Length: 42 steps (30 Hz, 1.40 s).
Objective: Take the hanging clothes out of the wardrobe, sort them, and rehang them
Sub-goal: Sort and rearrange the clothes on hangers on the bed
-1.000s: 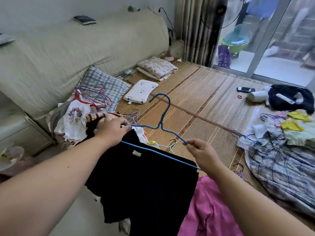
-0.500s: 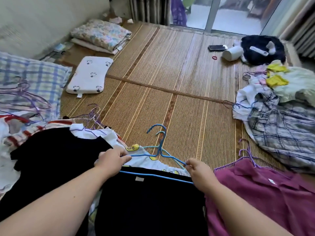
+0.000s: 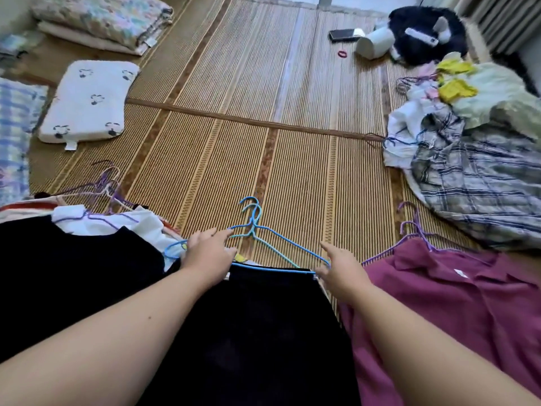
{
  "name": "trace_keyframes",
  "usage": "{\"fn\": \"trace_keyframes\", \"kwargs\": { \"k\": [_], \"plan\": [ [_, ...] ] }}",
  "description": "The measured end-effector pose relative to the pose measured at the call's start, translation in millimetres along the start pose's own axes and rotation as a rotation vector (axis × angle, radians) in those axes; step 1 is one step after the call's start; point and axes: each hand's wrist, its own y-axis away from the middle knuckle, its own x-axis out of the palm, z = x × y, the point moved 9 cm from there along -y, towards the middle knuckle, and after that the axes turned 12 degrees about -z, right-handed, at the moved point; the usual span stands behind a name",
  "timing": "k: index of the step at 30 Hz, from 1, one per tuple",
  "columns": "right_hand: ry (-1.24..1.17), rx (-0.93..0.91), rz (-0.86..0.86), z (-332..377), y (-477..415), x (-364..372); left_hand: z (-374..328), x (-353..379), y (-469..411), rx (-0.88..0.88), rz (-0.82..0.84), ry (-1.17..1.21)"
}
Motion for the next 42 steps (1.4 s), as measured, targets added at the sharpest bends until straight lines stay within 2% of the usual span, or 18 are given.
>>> {"fn": "trace_keyframes", "kwargs": {
  "k": [3,6,12,15,19,24,27,30,32,36,38,42],
  "plan": [
    [-0.006,-0.004,-0.029,-43.9,25.0,-36.2,-60.8,11.3,27.3,0.086,0.012,0.084],
    [0.001,0.046,-0.059,-109.8,48.5,-75.1,-134.5,41.7,70.3,0.188,0.113,0.145],
    [0.008,0.178,-0.096,-256.2,63.4,-133.8,-271.5,126.5,138.7,0.399,0.280,0.033],
    [0.007,0.160,-0.113,-313.1,45.0,-154.7,-319.1,169.8,145.0,0.390,0.307,0.015],
    [0.071,0.050,-0.118,-349.0,-2.2,-168.7,-338.0,209.8,133.0,0.305,0.305,-0.028],
    [0.237,-0.096,-0.146,-370.9,-63.5,-165.1,-334.7,260.9,140.1,0.252,0.383,-0.134],
    [0.288,-0.094,-0.183,-374.9,-90.6,-164.2,-331.9,276.2,139.8,0.225,0.385,-0.158],
    [0.426,-0.053,-0.068,-383.6,-103.7,-151.5,-329.8,284.9,136.8,0.208,0.381,-0.150],
    [0.539,-0.085,-0.074,-381.4,-106.2,-151.6,-327.4,287.1,137.2,0.202,0.394,-0.151],
    [0.445,-0.106,-0.082,-382.5,-91.3,-166.6,-325.7,277.4,142.6,0.194,0.419,-0.156],
    [0.389,-0.127,-0.072,-382.4,-74.5,-182.3,-323.6,260.3,148.9,0.155,0.347,-0.162],
    [0.347,-0.283,-0.175,-356.4,-30.9,-230.6,-333.0,199.0,166.2,0.151,0.047,-0.139]
  ]
}}
